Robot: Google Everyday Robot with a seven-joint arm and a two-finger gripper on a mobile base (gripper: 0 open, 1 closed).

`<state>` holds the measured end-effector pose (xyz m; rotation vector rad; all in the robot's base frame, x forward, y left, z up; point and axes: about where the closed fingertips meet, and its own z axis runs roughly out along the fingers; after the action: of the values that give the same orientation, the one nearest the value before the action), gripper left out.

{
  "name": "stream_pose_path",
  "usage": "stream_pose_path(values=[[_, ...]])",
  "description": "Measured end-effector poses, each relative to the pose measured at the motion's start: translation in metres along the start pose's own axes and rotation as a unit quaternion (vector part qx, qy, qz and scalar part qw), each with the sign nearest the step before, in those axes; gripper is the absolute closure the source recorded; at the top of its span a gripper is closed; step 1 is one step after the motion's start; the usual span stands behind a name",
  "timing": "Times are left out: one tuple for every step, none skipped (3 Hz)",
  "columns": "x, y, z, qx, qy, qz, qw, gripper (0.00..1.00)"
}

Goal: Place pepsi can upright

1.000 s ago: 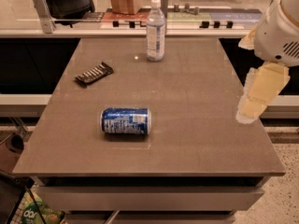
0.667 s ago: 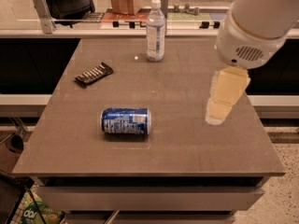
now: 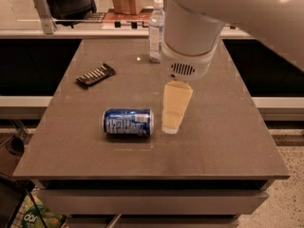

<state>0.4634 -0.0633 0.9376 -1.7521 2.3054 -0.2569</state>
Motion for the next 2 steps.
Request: stream_pose_path(values=[[-0.025,0.011,0.021,-0.026,-0.006,-0.017,0.9995,0.0],[-0.047,0.02,0.034,-0.049,-0.023,-0.037,0.9978,0.0]])
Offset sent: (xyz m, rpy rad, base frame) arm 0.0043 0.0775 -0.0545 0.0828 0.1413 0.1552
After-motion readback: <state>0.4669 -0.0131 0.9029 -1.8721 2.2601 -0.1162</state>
